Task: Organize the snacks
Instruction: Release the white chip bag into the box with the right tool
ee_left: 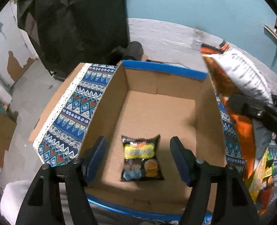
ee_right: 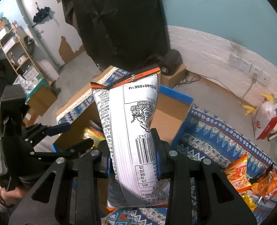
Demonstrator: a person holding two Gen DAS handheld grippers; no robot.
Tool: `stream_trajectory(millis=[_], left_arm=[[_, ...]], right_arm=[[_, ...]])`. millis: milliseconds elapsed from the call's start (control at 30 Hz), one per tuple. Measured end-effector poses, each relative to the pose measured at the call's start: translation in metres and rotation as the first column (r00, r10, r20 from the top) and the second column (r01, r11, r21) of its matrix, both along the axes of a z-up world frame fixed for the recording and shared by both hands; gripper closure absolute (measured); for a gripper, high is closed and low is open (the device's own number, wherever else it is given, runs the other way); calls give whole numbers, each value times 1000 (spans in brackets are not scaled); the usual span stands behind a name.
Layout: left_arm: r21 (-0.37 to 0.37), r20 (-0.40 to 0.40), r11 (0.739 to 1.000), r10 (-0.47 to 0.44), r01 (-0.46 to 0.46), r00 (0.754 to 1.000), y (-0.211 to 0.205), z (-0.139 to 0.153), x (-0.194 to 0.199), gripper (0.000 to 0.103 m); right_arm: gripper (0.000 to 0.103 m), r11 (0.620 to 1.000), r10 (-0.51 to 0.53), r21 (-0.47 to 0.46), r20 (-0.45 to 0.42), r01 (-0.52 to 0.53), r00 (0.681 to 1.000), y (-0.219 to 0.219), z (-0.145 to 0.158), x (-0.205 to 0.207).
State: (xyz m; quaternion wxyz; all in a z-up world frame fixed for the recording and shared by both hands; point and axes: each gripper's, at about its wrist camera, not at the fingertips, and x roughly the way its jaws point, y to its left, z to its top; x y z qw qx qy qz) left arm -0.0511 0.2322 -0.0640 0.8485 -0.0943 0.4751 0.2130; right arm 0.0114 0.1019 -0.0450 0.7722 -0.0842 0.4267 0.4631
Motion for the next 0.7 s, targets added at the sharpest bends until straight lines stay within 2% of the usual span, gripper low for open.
stream_trajectory(millis=[100,367,467,500,533,700], left_arm=[[16,9,1000,7,-7,1000,1,5,-3,24],[29,4,1000,10,-10,1000,1,7,-1,23],[29,1,1000,2,-2,1000,-2,7,0,23],[29,-1,1000,0,0,1000,-3,7,1,23],[26,0,1000,-3,3,1000,-3,7,1,23],[5,15,999,-51,51,999,-18,10,5,23]], right_arm=[[70,1000,5,-12,-12,-5,1000,9,-3,0],[67,997,-3,-76,-36,1,999,31,-20,4],[50,996,-9,-88,-44,5,999,33,-22,5],[41,996,-14,-86,-36,11,999,31,-21,4],[37,996,-20,-82,-29,17,999,28,-20,4],[37,994,-60,-92,0,60,998,6,-11,6]])
